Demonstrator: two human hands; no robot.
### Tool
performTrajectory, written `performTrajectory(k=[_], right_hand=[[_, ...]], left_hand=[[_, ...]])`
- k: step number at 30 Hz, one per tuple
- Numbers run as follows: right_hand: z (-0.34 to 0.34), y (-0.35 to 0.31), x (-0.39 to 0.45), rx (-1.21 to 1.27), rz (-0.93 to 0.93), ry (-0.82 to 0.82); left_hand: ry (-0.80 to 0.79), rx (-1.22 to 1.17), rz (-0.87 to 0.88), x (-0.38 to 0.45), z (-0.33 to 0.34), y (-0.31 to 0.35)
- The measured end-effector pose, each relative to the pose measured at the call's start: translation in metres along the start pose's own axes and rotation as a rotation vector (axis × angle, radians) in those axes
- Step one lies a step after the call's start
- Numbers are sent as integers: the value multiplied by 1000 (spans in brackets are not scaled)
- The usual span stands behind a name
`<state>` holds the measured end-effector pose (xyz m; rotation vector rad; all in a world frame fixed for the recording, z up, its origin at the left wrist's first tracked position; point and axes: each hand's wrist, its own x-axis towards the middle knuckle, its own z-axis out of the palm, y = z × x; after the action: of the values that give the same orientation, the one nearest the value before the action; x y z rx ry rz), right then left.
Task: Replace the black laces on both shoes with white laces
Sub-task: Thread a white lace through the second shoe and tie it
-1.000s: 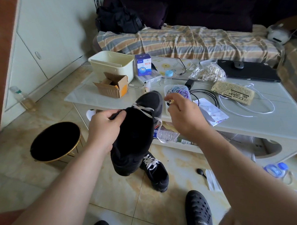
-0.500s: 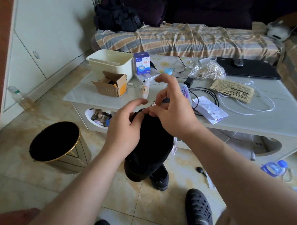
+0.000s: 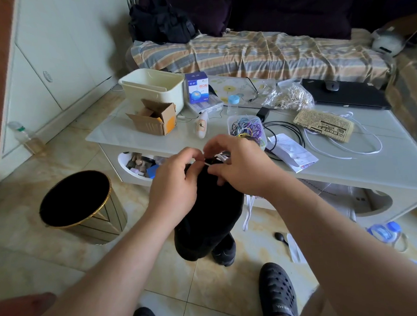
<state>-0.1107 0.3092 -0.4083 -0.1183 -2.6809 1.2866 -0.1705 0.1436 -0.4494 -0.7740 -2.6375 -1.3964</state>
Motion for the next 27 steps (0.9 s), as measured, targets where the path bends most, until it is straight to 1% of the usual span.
performTrajectory(k=[1, 2, 4, 6, 9, 11, 14, 17, 20, 22, 25, 27], right_hand=[[0, 1, 1, -144, -15, 39], [1, 1, 1, -234, -34, 107], [2, 2, 2, -254, -76, 202], [4, -1, 1, -232, -79, 183], [9, 0, 0, -265, -86, 114], [10, 1, 1, -287, -75, 131], [6, 1, 2, -257, 8, 170], [0, 3, 1, -293, 64, 132], [1, 5, 1, -340, 93, 99], [2, 5, 0, -355, 102, 110], [3, 4, 1, -336, 108, 175], [2, 4, 2, -336, 121, 186]], left_hand=[[8, -10, -28, 0, 0, 1], [17, -20, -51, 0, 0, 1], [48, -48, -83, 1, -1, 3], [66, -84, -99, 1, -3, 4], [35, -102, -92, 1, -3, 4], [17, -131, -108, 1, -2, 3], [-2, -284, -224, 4, 0, -2], [-24, -425, -326, 5, 1, -5], [-56, -489, -389, 4, 2, -3], [-52, -496, -392, 4, 2, -1], [-34, -481, -330, 3, 3, 4], [-21, -452, -280, 2, 3, 7]])
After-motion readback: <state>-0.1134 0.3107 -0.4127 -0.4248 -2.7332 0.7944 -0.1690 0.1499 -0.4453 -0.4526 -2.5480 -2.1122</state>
